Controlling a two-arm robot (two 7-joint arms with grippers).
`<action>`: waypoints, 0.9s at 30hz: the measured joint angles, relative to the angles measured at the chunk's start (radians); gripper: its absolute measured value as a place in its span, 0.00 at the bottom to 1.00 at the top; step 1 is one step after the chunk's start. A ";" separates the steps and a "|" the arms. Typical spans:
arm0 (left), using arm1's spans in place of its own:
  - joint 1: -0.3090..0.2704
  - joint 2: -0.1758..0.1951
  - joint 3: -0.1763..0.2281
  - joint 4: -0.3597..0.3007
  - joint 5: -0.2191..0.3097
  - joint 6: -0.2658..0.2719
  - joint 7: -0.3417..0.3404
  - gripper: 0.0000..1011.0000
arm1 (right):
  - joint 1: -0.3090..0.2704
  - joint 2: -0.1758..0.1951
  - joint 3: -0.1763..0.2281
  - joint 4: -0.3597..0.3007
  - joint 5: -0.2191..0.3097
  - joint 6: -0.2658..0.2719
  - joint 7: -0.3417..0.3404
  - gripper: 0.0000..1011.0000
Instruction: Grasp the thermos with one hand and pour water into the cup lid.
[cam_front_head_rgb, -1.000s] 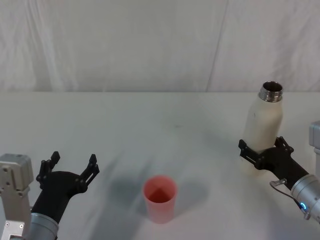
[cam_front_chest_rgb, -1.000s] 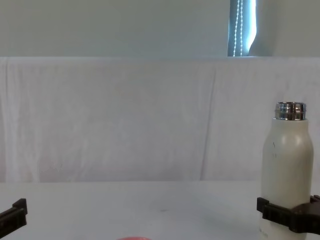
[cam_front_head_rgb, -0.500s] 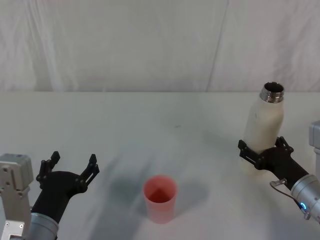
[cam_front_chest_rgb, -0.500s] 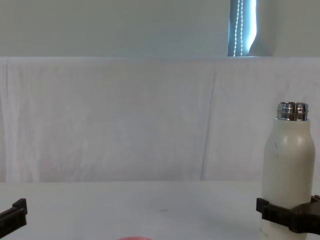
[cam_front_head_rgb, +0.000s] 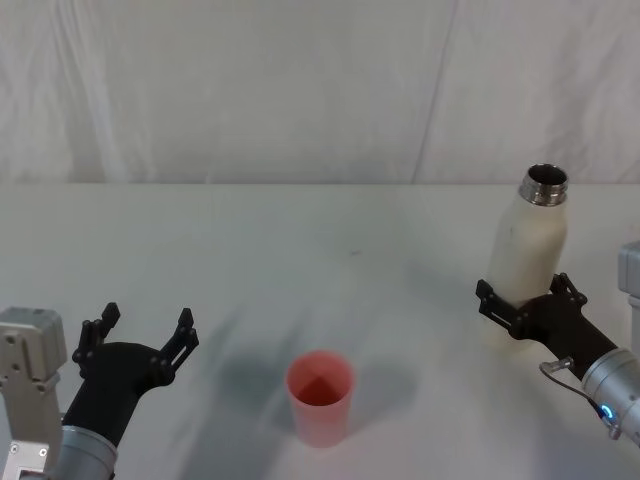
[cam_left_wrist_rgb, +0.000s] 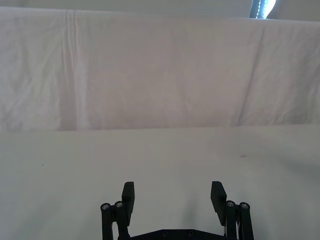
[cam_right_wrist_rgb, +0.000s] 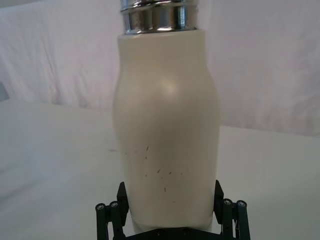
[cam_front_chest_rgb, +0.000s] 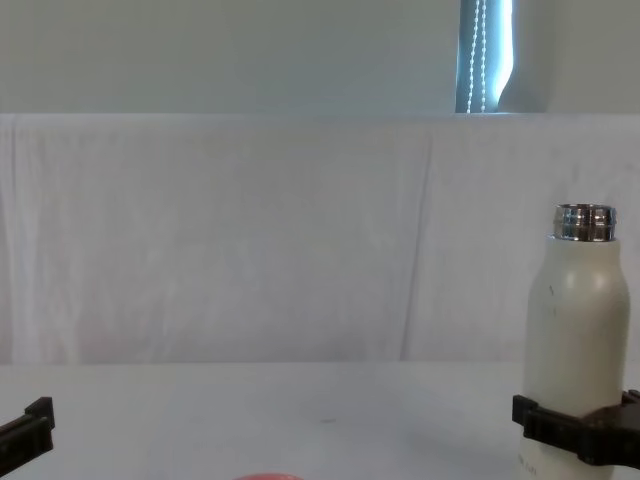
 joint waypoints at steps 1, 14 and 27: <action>0.000 0.000 0.000 0.000 0.000 0.000 0.000 0.99 | -0.001 0.001 0.000 -0.002 0.002 0.002 0.004 0.99; 0.000 0.000 0.000 0.000 0.000 0.000 0.000 0.99 | -0.001 0.018 -0.003 -0.002 0.033 0.008 0.037 0.99; 0.000 0.000 0.000 0.000 0.000 0.000 0.000 0.99 | -0.014 0.036 0.004 -0.003 0.041 0.005 0.035 0.99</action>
